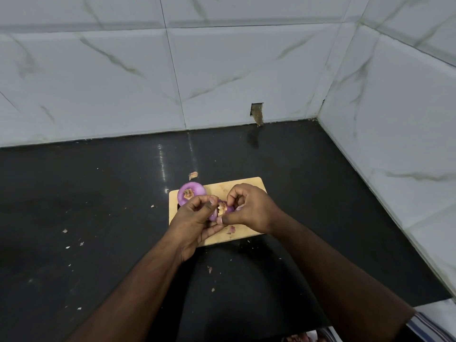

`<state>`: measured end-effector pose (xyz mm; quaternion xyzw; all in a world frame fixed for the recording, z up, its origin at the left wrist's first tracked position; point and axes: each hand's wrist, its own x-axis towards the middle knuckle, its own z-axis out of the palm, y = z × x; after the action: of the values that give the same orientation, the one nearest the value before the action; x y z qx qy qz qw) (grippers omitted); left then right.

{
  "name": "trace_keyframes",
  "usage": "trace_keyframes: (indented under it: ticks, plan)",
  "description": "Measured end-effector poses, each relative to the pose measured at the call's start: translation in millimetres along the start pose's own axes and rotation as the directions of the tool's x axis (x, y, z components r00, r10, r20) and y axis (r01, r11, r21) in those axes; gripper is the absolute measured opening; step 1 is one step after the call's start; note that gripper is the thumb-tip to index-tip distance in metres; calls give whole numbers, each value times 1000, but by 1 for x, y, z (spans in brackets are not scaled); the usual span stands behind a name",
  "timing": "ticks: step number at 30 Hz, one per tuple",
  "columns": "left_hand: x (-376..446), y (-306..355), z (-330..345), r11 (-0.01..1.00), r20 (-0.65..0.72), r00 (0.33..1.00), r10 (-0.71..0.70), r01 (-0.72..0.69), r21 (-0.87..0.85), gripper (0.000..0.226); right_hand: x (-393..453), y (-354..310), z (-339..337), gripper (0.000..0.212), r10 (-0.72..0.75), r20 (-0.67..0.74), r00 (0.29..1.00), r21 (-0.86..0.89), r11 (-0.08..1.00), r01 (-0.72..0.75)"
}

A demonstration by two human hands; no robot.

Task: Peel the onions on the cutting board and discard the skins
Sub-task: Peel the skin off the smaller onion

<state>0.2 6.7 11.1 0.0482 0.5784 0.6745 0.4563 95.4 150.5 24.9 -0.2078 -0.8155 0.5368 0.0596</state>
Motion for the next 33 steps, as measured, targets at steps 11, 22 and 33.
trace_keyframes:
  ticks: [11, 22, 33]
  plan:
    - [2, -6, -1, 1000, 2, 1000, -13, 13, 15, 43, 0, 3, 1, 41, -44, 74, 996, 76, 996, 39]
    - [-2, -5, 4, 1000, -40, 999, -3, 2, -12, 46, 1, 4, -1, 38, -50, 52, 997, 36, 998, 48]
    - [-8, -2, 16, 995, -74, 997, 30, -37, -89, 45, -2, 7, -7, 30, -204, -38, 978, -105, 974, 199]
